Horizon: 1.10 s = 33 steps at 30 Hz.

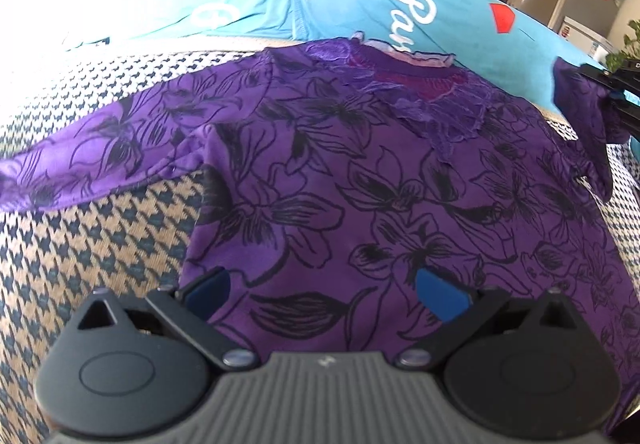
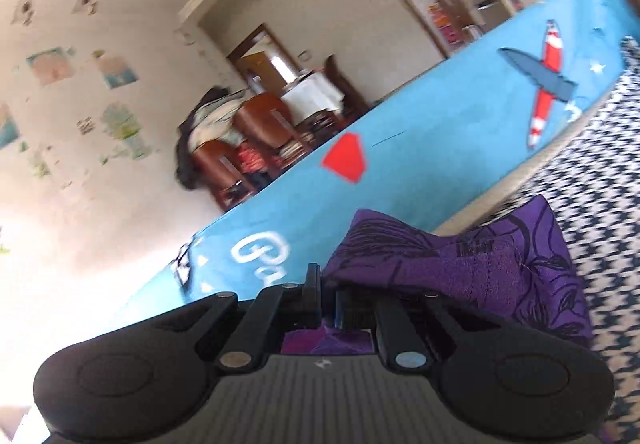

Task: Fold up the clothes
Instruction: 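Lift the sleeve with the right tool and lay it across the blouse body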

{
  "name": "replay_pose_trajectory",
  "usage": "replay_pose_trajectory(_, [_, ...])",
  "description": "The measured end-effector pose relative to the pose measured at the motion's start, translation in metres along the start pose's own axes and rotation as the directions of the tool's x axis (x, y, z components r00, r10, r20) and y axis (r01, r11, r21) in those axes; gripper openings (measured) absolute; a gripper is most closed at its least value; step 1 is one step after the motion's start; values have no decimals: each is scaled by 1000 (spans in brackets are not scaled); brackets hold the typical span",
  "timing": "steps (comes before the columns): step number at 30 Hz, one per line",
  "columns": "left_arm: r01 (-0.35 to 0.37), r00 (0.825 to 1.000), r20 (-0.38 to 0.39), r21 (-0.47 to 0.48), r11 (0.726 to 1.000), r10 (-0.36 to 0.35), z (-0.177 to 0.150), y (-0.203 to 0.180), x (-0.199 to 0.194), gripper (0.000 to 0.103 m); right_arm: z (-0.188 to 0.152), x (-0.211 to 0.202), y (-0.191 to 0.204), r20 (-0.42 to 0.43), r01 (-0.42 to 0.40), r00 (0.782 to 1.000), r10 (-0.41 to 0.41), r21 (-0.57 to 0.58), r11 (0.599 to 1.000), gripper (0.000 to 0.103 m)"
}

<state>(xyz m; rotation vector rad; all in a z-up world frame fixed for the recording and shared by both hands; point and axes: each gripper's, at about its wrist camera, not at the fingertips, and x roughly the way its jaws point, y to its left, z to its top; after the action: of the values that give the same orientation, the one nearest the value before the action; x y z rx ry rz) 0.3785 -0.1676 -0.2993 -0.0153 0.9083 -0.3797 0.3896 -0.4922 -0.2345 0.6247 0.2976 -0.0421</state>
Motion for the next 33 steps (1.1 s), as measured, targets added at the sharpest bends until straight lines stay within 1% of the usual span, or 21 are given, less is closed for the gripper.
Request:
replay_pose_trajectory(2, [-4,1000,-1,-10,1000,4,0,3,0,103,-11,8,17,-44,-57,998,54,-61,997,11])
replay_pose_trajectory(4, [-7,1000,-1,-18,1000,7,1,6,0,103,-29,20,32,-155,-135,981,115,-128,982,12])
replay_pose_trajectory(5, [-9,1000,0,-22,1000,9,1,8,-1,103,-41,27,39,-226,-162,966,123,-162,973,14])
replay_pose_trajectory(6, [-12,1000,0,-26,1000,12,1,9,-1,103,-53,34,46,-296,-190,947,127,-194,962,22])
replay_pose_trajectory(7, [-13,1000,0,-31,999,13,1,10,-1,103,-63,41,53,-375,-213,920,112,-239,948,28])
replay_pose_trajectory(8, [-12,1000,1,-36,999,12,1,10,-1,103,-74,48,59,-447,-237,890,92,-279,931,36])
replay_pose_trajectory(10, [-10,1000,6,-40,999,11,2,10,-2,103,-88,49,63,-471,-230,880,60,-313,921,38])
replay_pose_trajectory(11, [-12,1000,7,-38,999,12,2,10,-3,103,-91,49,62,-479,-231,876,63,-303,925,39])
replay_pose_trajectory(17, [-11,1000,-4,-45,999,11,2,11,-1,103,-86,48,41,-498,-179,866,47,-221,959,44])
replay_pose_trajectory(19, [-9,1000,-7,-49,999,9,1,11,0,103,-85,48,34,-505,-160,862,42,-194,968,49])
replay_pose_trajectory(20, [-8,1000,-9,-50,999,8,1,11,1,103,-84,48,31,-509,-151,860,39,-180,972,55])
replay_pose_trajectory(21, [-8,1000,-9,-49,999,8,1,10,1,103,-83,48,27,-512,-142,858,37,-166,976,58])
replay_pose_trajectory(22, [-9,1000,-10,-47,999,8,2,10,1,103,-83,48,23,-516,-131,856,35,-151,980,59])
replay_pose_trajectory(23, [-10,1000,-9,-43,999,9,2,9,1,103,-85,50,15,-527,-102,849,32,-105,989,59])
replay_pose_trajectory(26, [-13,1000,-4,-40,999,12,2,8,1,103,-85,47,2,-517,-67,855,46,-23,997,58])
replay_pose_trajectory(29, [-11,1000,-5,-46,999,11,2,9,1,103,-78,38,-1,-474,-61,879,49,-11,998,59])
replay_pose_trajectory(33, [-11,1000,-4,-42,999,11,2,8,0,103,-75,35,-13,-439,-10,897,51,94,995,58])
